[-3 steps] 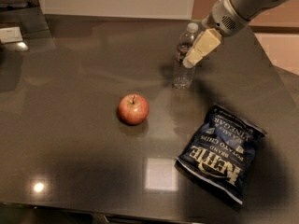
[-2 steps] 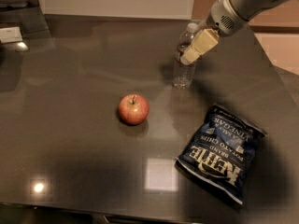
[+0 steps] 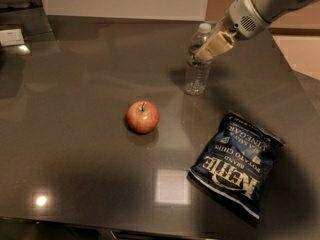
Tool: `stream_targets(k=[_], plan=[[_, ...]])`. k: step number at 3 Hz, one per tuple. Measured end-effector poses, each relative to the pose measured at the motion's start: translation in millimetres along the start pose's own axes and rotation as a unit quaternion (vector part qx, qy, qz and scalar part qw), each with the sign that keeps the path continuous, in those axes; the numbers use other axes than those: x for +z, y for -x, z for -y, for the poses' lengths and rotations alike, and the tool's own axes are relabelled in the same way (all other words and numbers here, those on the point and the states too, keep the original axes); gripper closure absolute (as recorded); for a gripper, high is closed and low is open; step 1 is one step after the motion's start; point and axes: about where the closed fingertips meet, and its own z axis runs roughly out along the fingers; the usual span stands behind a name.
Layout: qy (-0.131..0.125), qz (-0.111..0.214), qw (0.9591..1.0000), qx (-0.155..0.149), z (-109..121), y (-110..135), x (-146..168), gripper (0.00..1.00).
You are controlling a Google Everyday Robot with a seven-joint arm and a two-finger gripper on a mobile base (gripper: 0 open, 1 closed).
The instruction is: Move water bottle near blue chip bag
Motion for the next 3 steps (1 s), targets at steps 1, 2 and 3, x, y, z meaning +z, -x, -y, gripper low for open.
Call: stream_targets(k=[1, 2, 3], plan=[[0.019, 0.000, 0.9998, -0.005, -17, 3, -13, 0.88], [0.039, -0.004, 0.9992, -0.008, -39, -2, -34, 1.00], [0.044, 0.004, 0.9987, -0.024, -65, -8, -51, 1.00]])
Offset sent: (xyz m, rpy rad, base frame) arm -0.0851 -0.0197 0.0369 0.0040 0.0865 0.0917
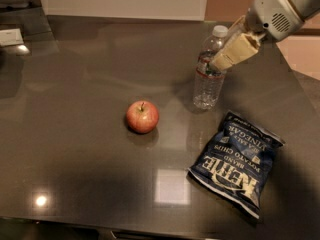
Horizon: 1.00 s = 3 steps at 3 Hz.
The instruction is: Move water bottle near blue chip bag
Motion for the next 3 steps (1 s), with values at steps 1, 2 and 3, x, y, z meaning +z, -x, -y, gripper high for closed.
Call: stream_targets(k=[1, 2, 3], plan=[[0.011, 0.002, 0.9999, -0.008, -23, -11, 0, 1.00], [0.019, -0.001, 0.9998, -0.011, -37, -22, 3, 1.00], [0.022, -0.007, 0.9997, -0.012, -44, -30, 7, 0.84]])
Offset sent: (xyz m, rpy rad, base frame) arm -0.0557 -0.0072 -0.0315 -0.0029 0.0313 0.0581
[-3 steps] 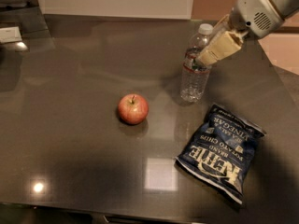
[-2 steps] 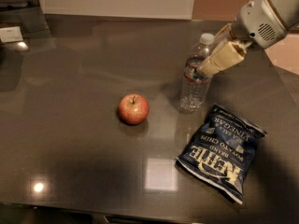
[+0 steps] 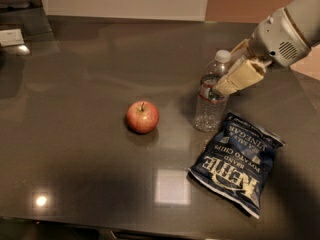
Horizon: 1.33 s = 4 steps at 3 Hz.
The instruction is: Move water bottle near blue chip bag
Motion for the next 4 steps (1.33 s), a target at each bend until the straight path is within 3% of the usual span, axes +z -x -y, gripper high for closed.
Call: stream_targets(k=[3, 4], plan=[[-0.001, -0.004, 1.0000, -0.004, -4.6, -2.3, 3.8, 0.13], [-0.001, -0.004, 1.0000, -0.005, -5.0, -0.8, 4.4, 0.00]])
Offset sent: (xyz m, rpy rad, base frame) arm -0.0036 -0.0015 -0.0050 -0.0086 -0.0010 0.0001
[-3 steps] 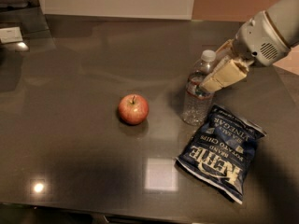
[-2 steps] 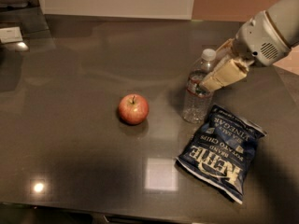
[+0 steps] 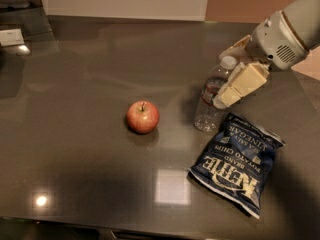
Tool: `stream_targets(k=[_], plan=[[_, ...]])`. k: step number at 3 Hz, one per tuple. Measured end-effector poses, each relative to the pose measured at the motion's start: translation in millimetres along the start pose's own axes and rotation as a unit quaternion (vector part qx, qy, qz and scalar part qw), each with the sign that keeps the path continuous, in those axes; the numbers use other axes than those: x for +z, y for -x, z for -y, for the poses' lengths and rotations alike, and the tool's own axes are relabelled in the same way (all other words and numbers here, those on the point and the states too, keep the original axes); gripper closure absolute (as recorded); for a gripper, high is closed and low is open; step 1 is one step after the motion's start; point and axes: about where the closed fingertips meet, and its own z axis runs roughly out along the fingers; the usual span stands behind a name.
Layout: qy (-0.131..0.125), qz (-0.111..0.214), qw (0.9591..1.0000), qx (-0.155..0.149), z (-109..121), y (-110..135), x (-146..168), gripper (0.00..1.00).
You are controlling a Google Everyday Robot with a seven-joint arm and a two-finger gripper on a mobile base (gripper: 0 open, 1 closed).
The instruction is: Move water bottle near blue chip bag
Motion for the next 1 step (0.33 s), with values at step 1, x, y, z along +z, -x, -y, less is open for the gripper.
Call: stream_targets(k=[1], plan=[[0.000, 0.000, 1.0000, 0.000, 0.0, 0.1, 0.0, 0.00]])
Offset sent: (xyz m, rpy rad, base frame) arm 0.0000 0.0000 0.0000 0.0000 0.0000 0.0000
